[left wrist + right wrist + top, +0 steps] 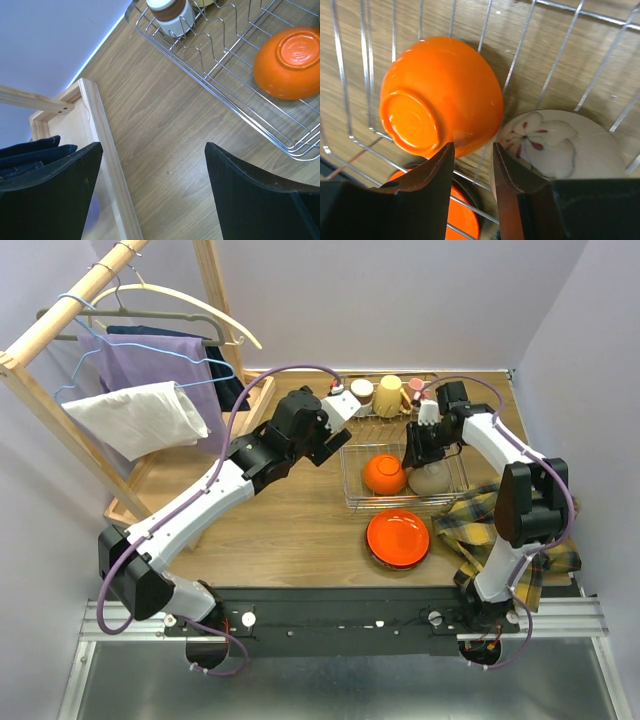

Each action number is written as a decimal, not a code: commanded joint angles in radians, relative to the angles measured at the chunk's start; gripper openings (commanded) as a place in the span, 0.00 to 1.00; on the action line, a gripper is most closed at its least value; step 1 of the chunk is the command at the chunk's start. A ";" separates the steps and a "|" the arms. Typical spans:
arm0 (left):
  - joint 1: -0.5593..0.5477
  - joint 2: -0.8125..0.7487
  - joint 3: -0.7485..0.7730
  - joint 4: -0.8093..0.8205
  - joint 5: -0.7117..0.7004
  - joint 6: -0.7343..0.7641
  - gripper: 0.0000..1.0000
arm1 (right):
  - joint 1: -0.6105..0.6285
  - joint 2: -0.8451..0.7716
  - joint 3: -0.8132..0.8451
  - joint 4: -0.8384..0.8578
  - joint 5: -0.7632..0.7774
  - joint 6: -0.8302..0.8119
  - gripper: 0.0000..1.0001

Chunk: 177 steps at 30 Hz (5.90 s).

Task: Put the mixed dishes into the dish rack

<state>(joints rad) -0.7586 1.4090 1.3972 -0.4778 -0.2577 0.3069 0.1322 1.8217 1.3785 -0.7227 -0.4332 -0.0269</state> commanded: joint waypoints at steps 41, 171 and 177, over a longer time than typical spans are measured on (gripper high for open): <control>-0.085 -0.260 -0.779 0.418 0.538 -0.986 0.72 | -0.002 -0.582 -0.197 -0.351 -0.258 -0.349 0.56; 0.025 -0.002 -0.767 0.154 0.183 -0.894 0.27 | 0.270 -0.693 -0.794 0.540 -0.124 0.640 0.56; 0.024 -0.027 -0.744 0.116 0.149 -0.896 0.27 | 0.270 -0.653 -0.779 0.529 -0.136 0.650 0.56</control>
<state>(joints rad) -0.7353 1.3773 0.6590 -0.2317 0.0101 -0.6292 0.3985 1.1389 0.5850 -0.2104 -0.5484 0.6060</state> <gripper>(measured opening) 0.274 0.561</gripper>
